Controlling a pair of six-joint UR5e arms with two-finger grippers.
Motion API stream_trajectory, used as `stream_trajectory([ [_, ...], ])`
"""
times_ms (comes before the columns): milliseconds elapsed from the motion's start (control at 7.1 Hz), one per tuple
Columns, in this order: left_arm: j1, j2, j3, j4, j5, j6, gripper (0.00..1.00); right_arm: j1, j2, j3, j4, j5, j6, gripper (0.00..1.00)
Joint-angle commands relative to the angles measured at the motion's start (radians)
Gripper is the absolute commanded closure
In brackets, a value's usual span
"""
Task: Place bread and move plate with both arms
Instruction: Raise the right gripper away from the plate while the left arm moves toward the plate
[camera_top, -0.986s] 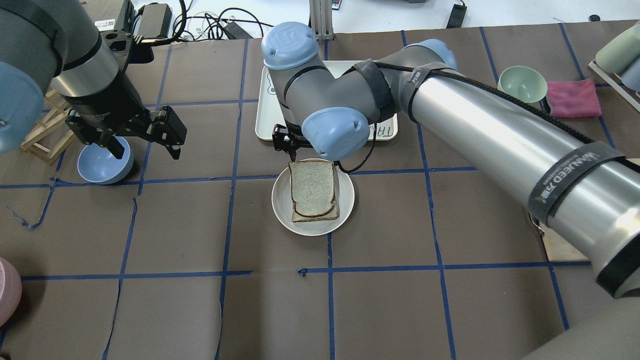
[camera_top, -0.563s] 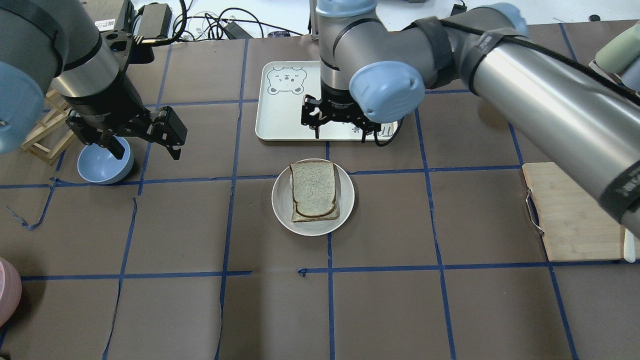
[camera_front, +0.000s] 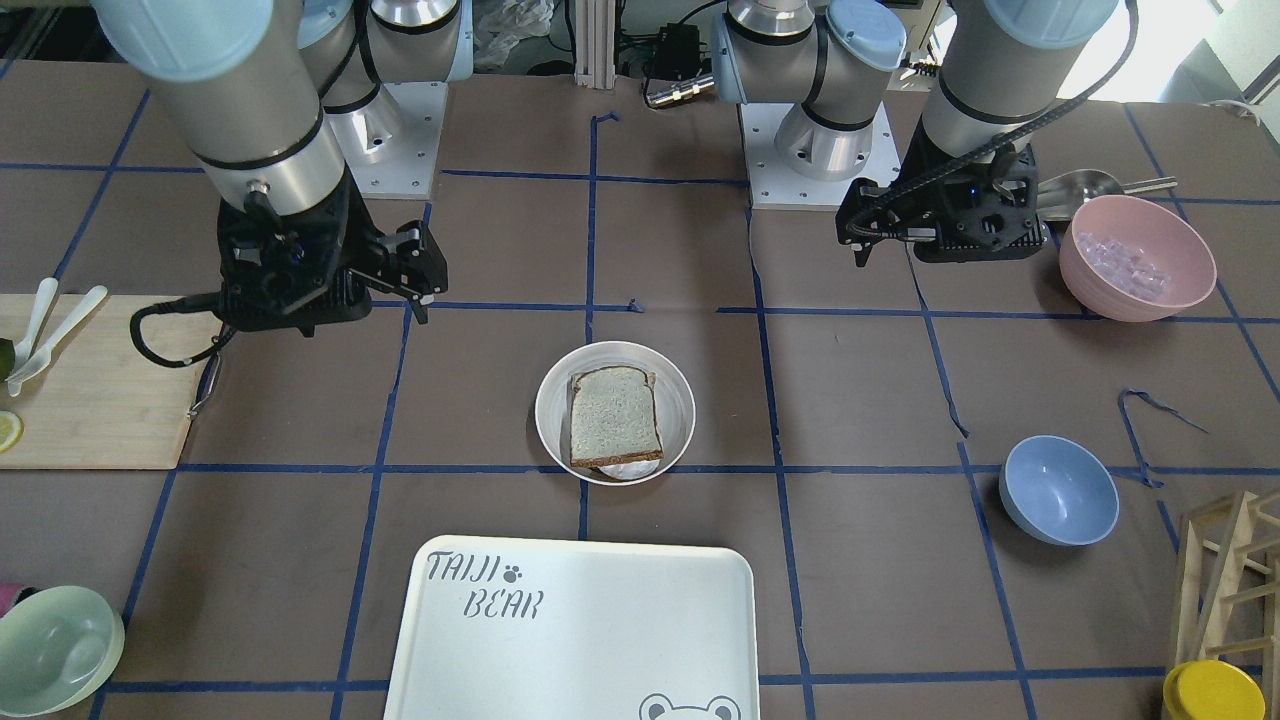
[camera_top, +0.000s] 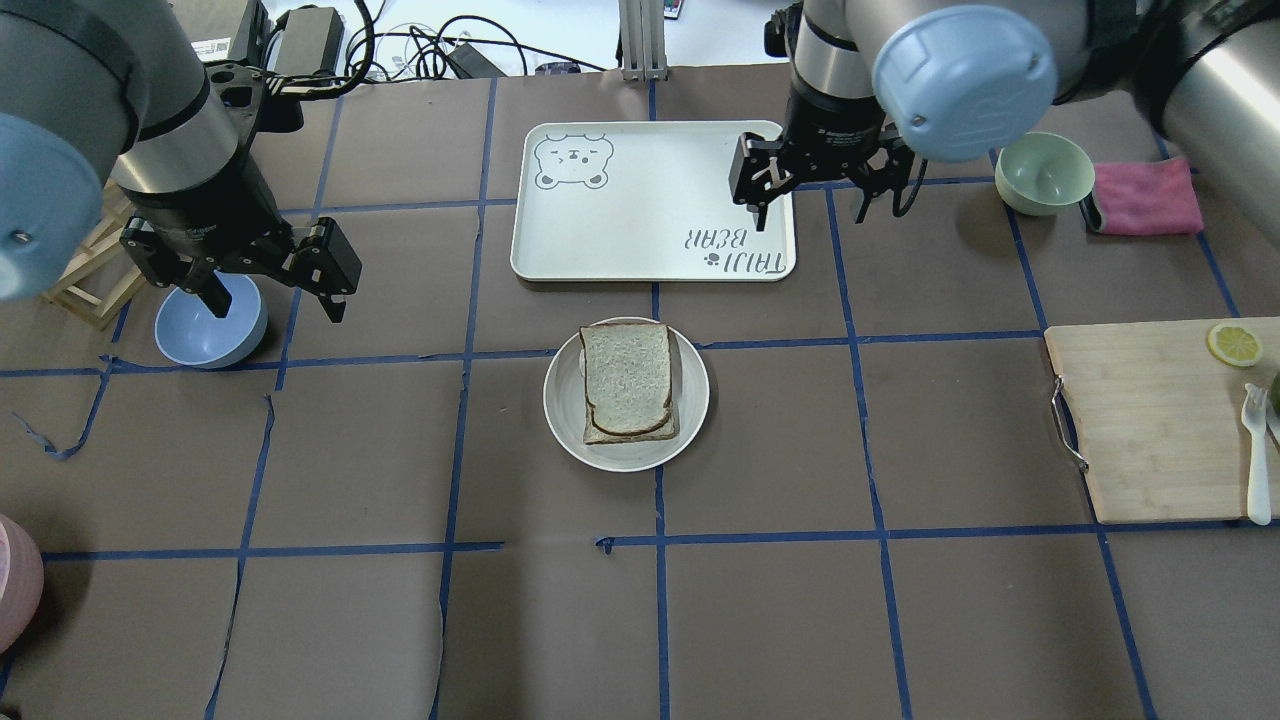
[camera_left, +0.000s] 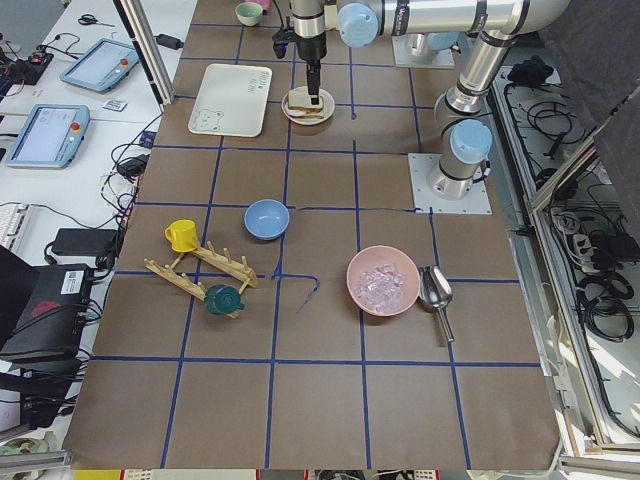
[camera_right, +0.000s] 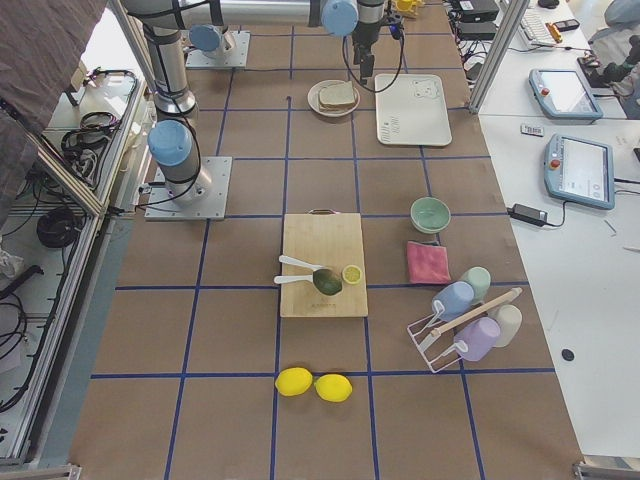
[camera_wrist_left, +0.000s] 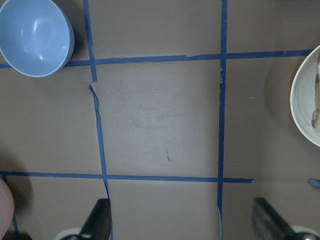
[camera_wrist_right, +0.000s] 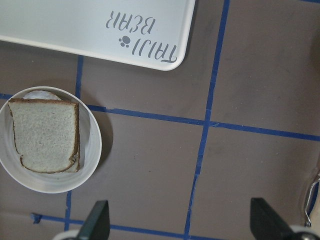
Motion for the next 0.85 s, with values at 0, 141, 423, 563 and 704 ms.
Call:
stream_trajectory([
  [0,-0.009,-0.052,-0.033,0.095,-0.132,-0.122,0.0,0.005,-0.089,0.0,0.025,0.005,-0.02,0.0],
  [141,-0.021,-0.075,-0.059,0.156,-0.15,-0.135,0.0,0.005,-0.089,0.006,0.025,-0.007,-0.023,0.0],
  [423,-0.082,-0.134,-0.108,0.311,-0.151,-0.19,0.0,0.005,-0.092,0.009,0.032,-0.006,-0.023,0.0],
  [563,-0.108,-0.161,-0.125,0.356,-0.158,-0.204,0.0,0.005,-0.093,0.011,0.032,-0.001,-0.023,0.0],
  [704,-0.119,-0.181,-0.137,0.359,-0.22,-0.205,0.0,-0.001,-0.094,0.012,0.035,-0.013,-0.021,0.0],
])
